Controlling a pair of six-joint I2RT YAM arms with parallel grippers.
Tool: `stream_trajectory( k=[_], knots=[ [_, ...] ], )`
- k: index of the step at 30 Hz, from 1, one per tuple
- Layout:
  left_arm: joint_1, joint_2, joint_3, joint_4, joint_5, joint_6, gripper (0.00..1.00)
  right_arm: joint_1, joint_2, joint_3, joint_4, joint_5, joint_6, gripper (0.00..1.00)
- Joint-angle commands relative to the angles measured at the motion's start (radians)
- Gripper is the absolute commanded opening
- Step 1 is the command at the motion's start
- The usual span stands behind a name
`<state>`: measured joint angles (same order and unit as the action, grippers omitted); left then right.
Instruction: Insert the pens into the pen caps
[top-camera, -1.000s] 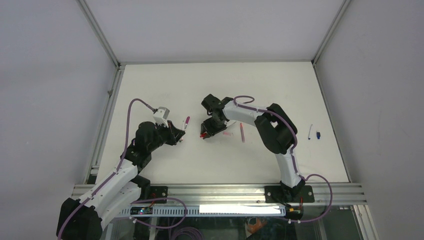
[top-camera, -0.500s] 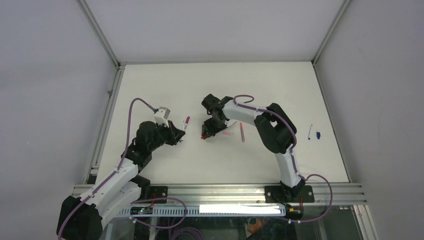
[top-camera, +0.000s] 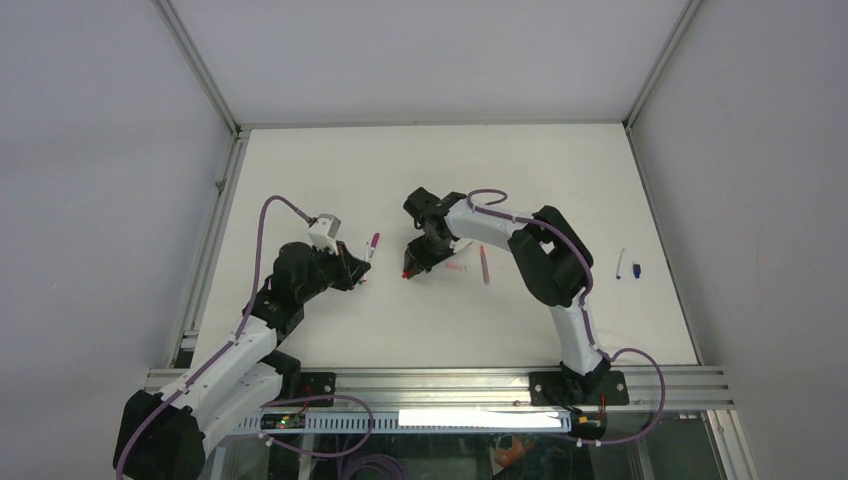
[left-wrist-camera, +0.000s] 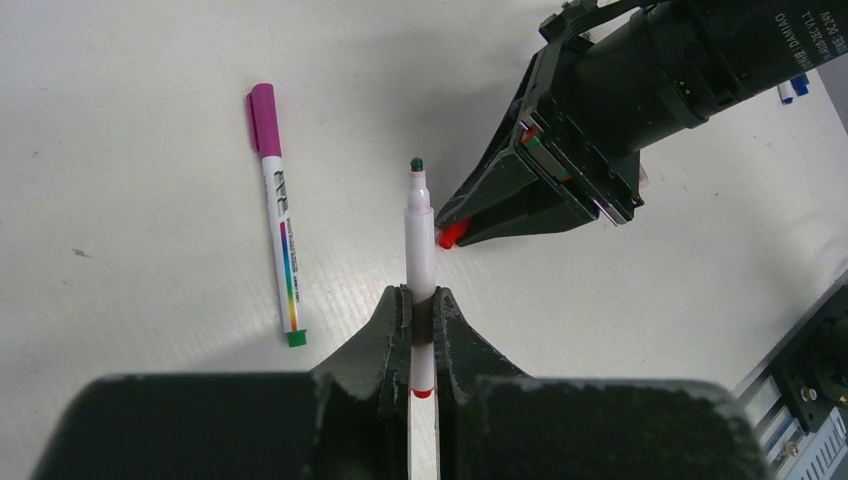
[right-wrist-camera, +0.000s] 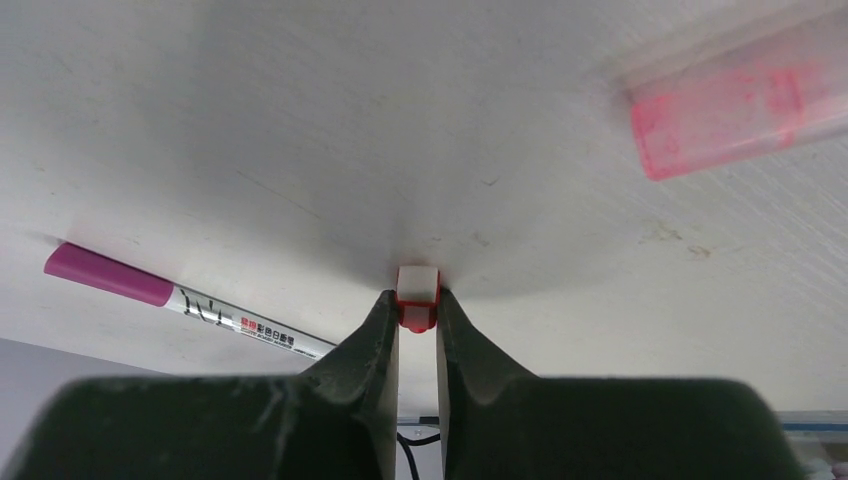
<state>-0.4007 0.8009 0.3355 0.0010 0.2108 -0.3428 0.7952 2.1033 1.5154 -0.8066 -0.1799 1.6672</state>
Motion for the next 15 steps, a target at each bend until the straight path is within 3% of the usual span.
stream_trajectory(
  k=[1,5,10,15],
  knots=[
    [-0.012,0.013,0.015,0.048,0.012,0.029,0.0,-0.002,0.004,0.0,-0.006,0.057,-0.059,0.0],
    [-0.012,0.022,0.017,0.048,0.013,0.03,0.0,-0.004,-0.033,0.045,0.013,0.119,-0.191,0.0],
    [-0.012,0.03,0.015,0.063,0.037,0.025,0.0,-0.027,-0.11,0.04,0.171,0.129,-0.481,0.0],
    [-0.012,0.047,0.006,0.141,0.168,0.017,0.0,-0.031,-0.247,-0.001,0.293,0.228,-0.803,0.0]
  ],
)
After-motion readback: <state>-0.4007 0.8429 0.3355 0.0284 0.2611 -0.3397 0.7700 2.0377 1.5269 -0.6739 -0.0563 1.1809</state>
